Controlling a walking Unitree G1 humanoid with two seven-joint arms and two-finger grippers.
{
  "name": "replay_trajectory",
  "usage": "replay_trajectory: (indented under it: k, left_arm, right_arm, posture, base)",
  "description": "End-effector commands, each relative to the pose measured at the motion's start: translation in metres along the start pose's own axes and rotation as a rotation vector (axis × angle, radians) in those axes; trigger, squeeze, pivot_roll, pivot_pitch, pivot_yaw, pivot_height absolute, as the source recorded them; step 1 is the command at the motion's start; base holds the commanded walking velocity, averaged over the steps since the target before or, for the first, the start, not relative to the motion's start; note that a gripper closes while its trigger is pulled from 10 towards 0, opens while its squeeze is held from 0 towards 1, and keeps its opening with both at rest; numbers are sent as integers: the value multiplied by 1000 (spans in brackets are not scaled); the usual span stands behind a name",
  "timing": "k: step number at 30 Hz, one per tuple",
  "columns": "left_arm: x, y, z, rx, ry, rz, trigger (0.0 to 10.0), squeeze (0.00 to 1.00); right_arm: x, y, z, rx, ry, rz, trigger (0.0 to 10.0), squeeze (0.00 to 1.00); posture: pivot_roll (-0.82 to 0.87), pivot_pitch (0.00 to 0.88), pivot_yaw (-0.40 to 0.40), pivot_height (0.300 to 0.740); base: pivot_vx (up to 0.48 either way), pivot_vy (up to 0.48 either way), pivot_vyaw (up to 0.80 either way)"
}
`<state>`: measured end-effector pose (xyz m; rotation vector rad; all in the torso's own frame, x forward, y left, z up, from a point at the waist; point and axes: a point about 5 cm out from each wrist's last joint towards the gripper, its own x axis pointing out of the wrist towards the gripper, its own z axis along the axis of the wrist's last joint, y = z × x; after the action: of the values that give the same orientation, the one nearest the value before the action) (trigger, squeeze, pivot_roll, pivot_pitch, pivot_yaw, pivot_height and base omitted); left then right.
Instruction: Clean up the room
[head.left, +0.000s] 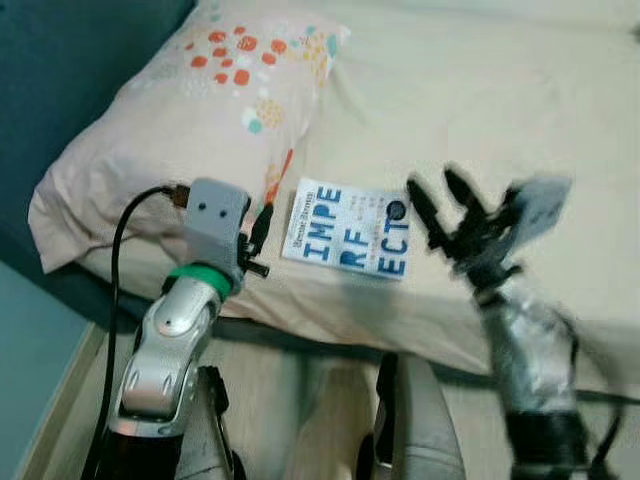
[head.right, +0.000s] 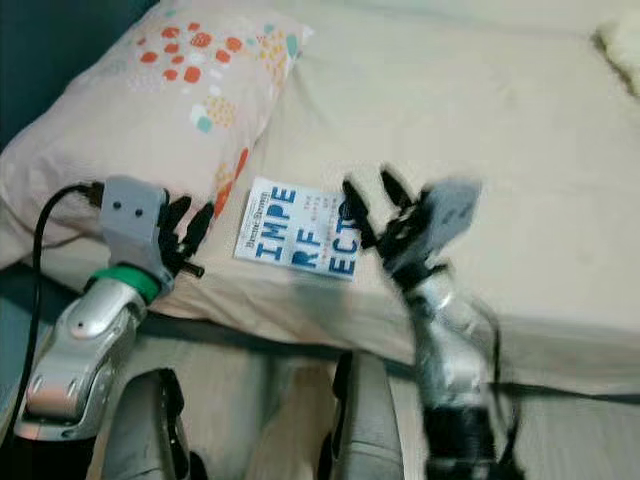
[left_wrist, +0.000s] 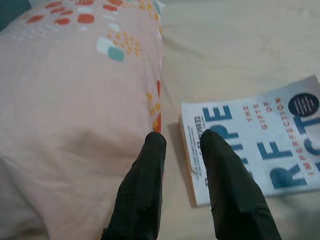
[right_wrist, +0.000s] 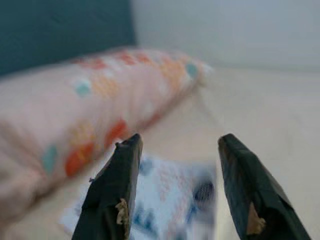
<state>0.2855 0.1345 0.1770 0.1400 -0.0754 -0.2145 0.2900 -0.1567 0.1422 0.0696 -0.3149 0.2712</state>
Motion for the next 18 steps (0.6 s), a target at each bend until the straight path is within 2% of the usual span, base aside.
replay_trajectory:
  k: [1, 8, 18]
  left_arm:
    - [-2, -3, -4, 7, 8, 2, 10000, 0]
    - [6, -4, -1, -8, -8, 27, 10000, 0]
    - [17, -10, 6, -21, -35, 33, 10000, 0]
  right_arm:
    - [-2, -5, 0, -62, -19, -47, 10000, 0]
    - [-1, -8, 4, -88, 39, -84, 10000, 0]
    - [0, -7, 2, -120, 34, -98, 10000, 0]
  posture:
    - [-25, 15, 9, 515]
    - [-23, 2, -10, 540]
    - [-26, 0, -15, 570]
  base:
    - [0, 0, 0]
    - [0, 0, 0]
    - [0, 0, 0]
